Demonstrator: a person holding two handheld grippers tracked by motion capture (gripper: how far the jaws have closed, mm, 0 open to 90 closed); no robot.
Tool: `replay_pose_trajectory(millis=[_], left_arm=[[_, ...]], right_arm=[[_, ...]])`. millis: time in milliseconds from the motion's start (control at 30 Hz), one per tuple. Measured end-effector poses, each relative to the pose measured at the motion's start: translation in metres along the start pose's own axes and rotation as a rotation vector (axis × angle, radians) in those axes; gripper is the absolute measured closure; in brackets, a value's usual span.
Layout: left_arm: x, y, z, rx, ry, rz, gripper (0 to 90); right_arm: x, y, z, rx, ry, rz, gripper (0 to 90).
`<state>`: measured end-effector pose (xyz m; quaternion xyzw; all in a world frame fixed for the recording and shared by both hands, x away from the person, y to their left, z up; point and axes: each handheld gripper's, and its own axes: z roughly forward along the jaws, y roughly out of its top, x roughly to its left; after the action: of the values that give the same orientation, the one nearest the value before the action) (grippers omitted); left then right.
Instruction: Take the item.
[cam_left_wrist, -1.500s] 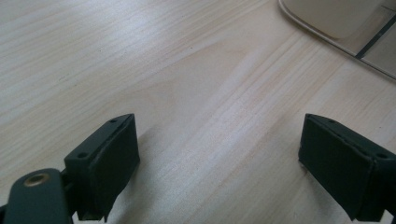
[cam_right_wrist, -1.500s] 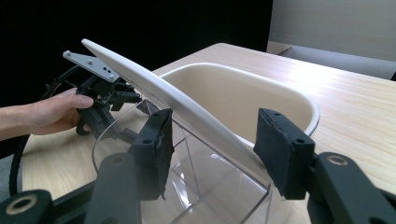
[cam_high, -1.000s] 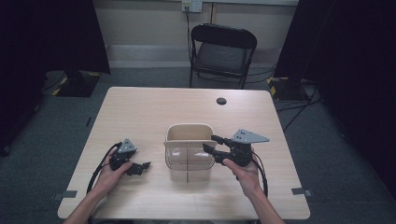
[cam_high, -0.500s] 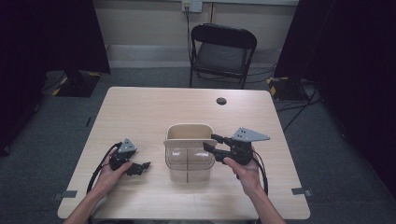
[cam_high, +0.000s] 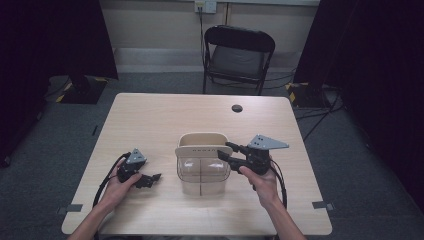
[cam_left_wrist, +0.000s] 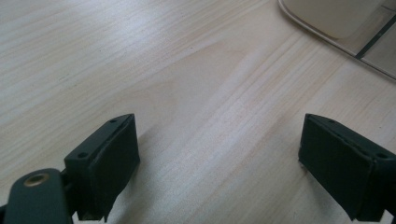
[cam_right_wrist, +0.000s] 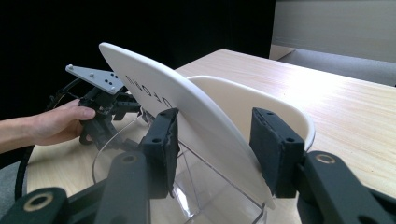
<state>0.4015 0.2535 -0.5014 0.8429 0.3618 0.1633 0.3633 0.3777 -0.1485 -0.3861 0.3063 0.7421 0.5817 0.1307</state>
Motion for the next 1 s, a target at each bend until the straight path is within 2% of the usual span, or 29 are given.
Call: replay_pose_trajectory(millis=[1000], left_arm=[[0.0,0.0,0.0,0.0,0.0,0.0,11.5]], right_arm=[[-0.0003,-0.0009,-0.0008,-0.005,-0.004,0.006,53.9]])
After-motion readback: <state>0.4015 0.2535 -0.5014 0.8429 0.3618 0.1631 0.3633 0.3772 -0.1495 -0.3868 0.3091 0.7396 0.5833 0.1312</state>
